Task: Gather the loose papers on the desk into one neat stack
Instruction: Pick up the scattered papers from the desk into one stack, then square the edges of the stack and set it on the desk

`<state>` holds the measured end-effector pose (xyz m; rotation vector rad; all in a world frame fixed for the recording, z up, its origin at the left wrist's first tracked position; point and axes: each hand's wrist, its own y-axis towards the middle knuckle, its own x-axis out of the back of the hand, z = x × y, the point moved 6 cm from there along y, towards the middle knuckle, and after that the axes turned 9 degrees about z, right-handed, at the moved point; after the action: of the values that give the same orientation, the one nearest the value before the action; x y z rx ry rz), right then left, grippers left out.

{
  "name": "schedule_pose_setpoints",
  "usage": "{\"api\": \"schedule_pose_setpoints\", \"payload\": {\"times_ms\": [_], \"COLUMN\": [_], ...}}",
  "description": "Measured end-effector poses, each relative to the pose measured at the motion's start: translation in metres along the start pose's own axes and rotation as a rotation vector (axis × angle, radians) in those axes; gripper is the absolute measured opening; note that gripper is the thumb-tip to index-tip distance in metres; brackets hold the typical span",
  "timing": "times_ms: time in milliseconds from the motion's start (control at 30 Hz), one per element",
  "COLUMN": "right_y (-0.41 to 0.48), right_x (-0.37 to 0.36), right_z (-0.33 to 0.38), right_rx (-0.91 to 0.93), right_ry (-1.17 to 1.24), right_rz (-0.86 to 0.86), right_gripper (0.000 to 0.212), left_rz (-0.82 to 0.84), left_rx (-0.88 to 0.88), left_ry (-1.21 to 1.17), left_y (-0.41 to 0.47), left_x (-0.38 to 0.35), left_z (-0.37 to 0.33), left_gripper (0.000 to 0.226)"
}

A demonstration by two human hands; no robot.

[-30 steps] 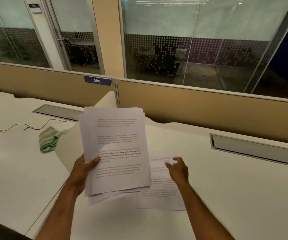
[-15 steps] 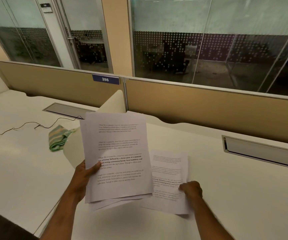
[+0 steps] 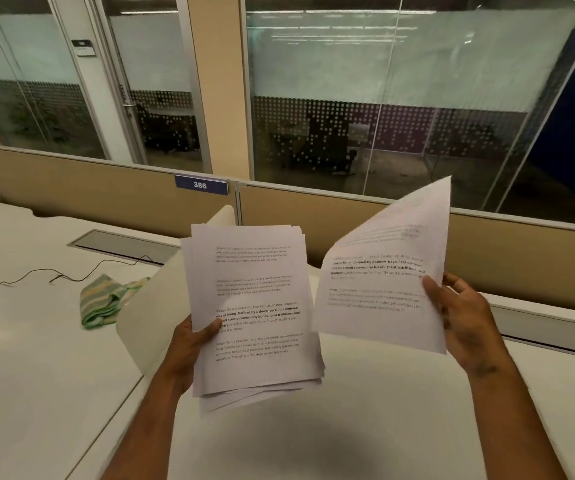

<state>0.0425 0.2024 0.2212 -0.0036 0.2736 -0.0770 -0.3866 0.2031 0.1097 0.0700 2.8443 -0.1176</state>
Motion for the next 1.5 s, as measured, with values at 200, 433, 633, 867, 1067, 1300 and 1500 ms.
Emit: {"api": "schedule_pose_setpoints", "payload": {"times_ms": [200, 433, 633, 867, 1067, 1300, 1500], "right_y": [-0.016, -0.025, -0.032, -0.053, -0.071, -0.083, -0.093], "right_x": [-0.014, -0.029, -0.031, 0.008, 0.067, 0.156, 0.205], "right_z": [-0.038, -0.086, -0.102, -0.100, -0.086, -0.043, -0.034], "right_rx": [-0.124, -0.172, -0.165, -0.129, -0.167, -0.057, -0.016], "right_ry": [-0.172, -0.364, -0.151, -0.260, -0.227, -0.295, -0.311], "right_rz": [0.059, -0.032, -0.007, -0.059, 0.054, -0.070, -0.012], "right_gripper": [0.040, 0.028, 0.049, 0.034, 0.045, 0.027, 0.027], "left_rz": [0.110, 0.179, 0.160, 0.300, 0.390, 0.504, 0.494], "left_rx": [0.020, 0.033, 0.054, 0.084, 0.082, 0.103, 0.027], "left_ry": [-0.041, 0.070, 0.152, 0.092, 0.167, 0.212, 0.189], "left_y": [0.012, 0.011, 0.002, 0.007, 0.004, -0.015, -0.029], "left_x": [-0.043, -0.085, -0.115, -0.151, -0.208, -0.302, -0.348], "left_z": [0.006, 0.012, 0.015, 0.025, 0.052, 0.090, 0.109], "left_gripper": [0.063, 0.048, 0.037, 0.037, 0.032, 0.039, 0.045]}}
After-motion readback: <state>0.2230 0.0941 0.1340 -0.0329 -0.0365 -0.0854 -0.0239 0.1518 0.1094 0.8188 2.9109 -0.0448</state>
